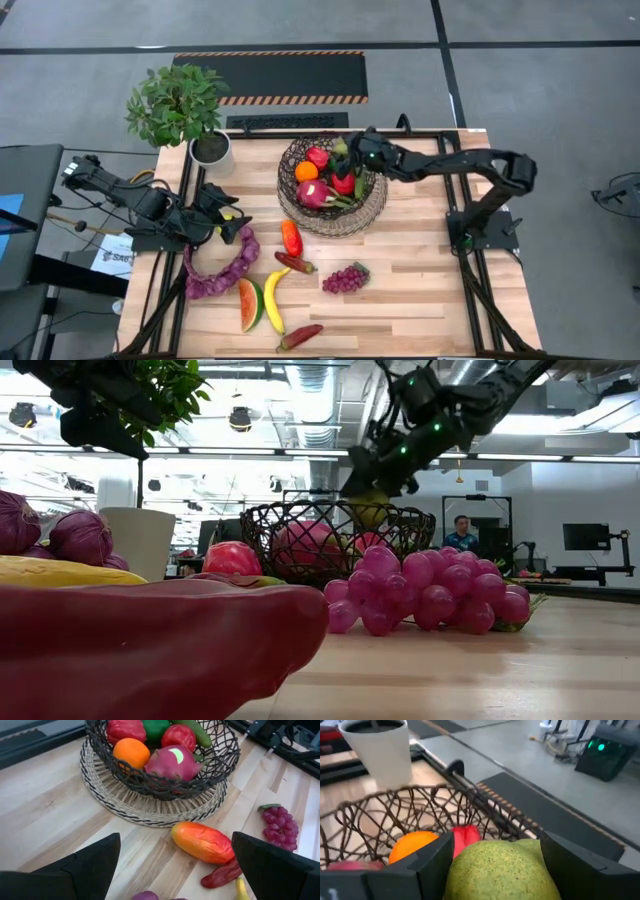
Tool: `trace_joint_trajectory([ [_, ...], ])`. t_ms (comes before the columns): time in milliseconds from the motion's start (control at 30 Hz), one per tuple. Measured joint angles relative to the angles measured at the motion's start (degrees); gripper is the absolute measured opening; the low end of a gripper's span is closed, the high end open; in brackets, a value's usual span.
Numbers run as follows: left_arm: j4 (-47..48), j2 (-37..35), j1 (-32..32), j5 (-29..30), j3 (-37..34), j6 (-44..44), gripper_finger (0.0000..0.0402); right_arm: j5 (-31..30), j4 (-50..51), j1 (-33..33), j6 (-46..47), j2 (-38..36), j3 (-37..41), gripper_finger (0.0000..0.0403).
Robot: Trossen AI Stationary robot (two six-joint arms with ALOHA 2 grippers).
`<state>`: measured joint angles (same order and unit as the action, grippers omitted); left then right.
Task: Build produce basket
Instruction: Put the pear into the basket, then put the grapes into the basket
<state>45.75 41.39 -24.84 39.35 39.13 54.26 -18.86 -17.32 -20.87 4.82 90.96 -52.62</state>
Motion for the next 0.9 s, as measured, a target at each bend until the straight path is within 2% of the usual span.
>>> trace_joint_trajectory([
  [100,0.01,-0.01,0.02,0.03,0.00,-0.08,0.0368,2.39,-0.17,-0.73,1.15,1.87,-0.02,0.0327],
  [367,0.01,-0.01,0.01,0.09,0.00,-0.52,0.0368,2.69,-0.65,-1.39,0.28,4.62,0.00,0.0349],
  [733,0.01,0.00,0.01,0.09,0.00,-0.50,0.0368,3.06,4.43,-0.03,-0.31,-3.52,-3.37,0.0358],
  [900,0.01,-0.01,0.01,-0.21,0.00,-0.50,0.0368,9.52,9.35,5.08,-0.28,-8.18,-5.33,0.0358],
])
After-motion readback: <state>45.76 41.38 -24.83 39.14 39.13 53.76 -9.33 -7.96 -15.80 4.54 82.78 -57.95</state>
